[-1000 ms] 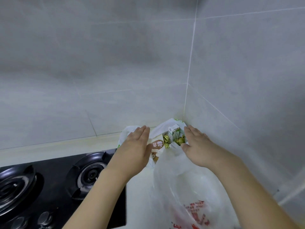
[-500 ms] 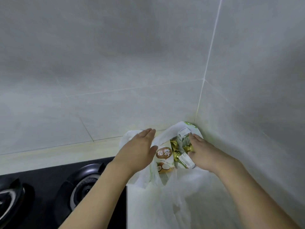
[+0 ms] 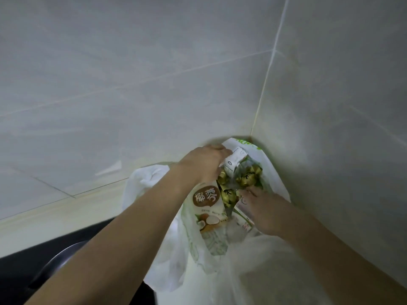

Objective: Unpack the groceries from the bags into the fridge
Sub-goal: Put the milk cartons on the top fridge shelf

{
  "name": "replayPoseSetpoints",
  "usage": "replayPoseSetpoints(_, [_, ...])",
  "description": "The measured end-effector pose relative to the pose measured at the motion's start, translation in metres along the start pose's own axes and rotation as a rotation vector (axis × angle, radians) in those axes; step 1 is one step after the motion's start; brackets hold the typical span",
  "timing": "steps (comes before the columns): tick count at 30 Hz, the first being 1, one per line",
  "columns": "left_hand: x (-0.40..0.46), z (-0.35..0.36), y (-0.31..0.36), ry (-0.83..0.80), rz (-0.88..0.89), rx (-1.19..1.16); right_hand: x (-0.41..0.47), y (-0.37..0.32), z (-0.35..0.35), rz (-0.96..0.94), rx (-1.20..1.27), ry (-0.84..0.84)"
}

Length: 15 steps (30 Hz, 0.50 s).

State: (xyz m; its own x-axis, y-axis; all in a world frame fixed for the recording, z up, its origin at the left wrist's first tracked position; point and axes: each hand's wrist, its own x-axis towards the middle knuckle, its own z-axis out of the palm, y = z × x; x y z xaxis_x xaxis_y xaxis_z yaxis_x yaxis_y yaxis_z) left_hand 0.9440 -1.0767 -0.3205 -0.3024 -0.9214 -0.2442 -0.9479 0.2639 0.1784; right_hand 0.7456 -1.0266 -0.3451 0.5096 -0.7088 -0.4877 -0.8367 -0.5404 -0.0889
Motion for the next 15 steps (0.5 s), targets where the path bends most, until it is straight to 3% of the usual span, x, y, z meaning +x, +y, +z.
replayPoseSetpoints(6, [0.051, 0.025, -0.005, -0.049, 0.072, 0.149, 0.014, 0.007, 0.017, -0.003, -0.08, -0.064])
replayPoseSetpoints(15, [0.089, 0.036, -0.006, -0.025, 0.097, 0.313, 0.024, 0.008, 0.026, -0.04, -0.074, 0.013])
